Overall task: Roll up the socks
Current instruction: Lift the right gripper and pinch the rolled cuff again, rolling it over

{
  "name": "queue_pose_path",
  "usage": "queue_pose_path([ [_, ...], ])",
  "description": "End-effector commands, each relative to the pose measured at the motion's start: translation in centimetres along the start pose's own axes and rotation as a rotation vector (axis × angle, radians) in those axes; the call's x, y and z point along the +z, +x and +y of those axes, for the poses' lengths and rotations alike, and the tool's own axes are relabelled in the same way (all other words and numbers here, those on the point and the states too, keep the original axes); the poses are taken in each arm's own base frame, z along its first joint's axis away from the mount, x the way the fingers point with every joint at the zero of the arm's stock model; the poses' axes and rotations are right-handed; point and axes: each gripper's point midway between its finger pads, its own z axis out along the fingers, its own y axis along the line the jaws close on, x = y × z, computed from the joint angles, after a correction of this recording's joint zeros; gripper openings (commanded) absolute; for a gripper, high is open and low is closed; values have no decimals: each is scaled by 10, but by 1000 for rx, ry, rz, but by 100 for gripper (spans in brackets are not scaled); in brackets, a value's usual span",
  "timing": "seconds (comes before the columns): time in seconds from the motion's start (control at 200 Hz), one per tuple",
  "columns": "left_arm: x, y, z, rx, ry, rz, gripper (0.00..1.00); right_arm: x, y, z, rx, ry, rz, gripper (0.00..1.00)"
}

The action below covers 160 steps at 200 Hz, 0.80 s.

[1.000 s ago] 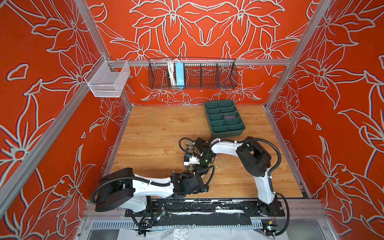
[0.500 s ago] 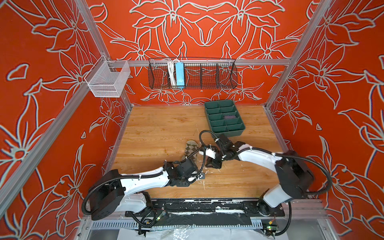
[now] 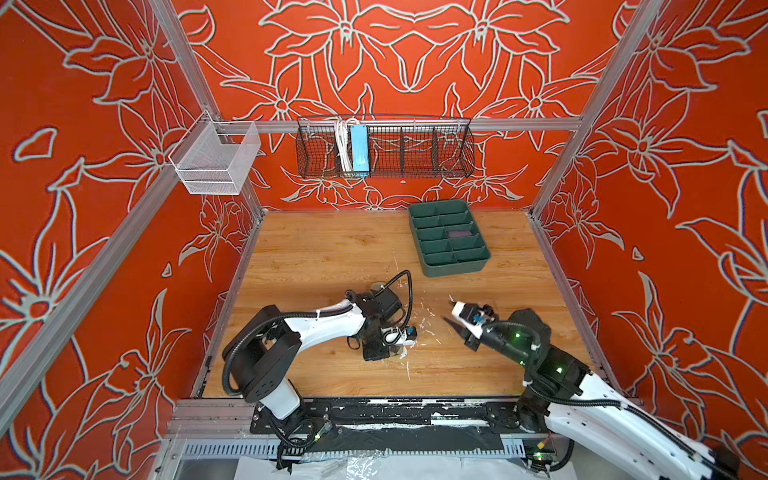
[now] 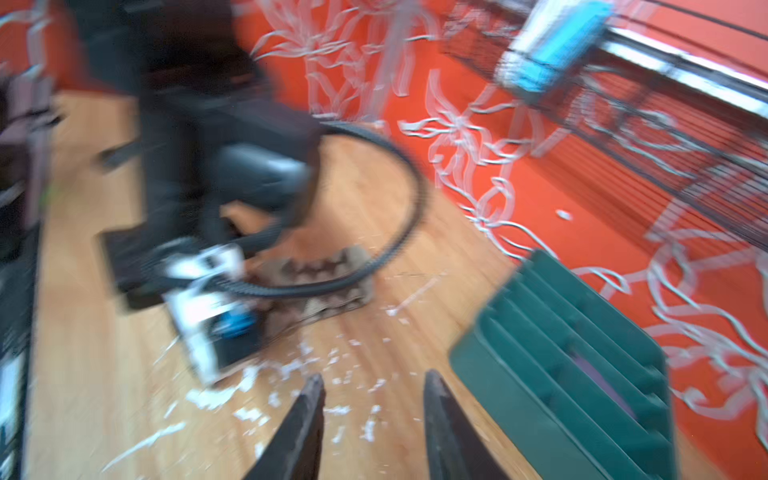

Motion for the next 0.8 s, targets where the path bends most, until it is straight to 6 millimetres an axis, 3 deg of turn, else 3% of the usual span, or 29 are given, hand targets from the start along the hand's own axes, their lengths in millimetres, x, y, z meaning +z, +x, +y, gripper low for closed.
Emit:
queue_pose_path([
  [0.0,5,4,-11,-68,128,40,2,20,27,46,-218,-106,106,44],
  [0.13,11,5,-7,-95,148,70,3,56,44,72,-392,-124,202,47],
  [0.335,11,5,-7,-97,139,64,3,114,60,93,-550,-121,249,50],
  [0.54,7,3,-8,-95,135,45,3,149,80,106,-597,-126,273,46],
  [0.681,1,0,-5,-89,107,22,9,154,96,119,-622,-194,315,30],
  [0.796,-14,-5,5,-79,11,-34,30,143,110,127,-616,-291,410,8],
])
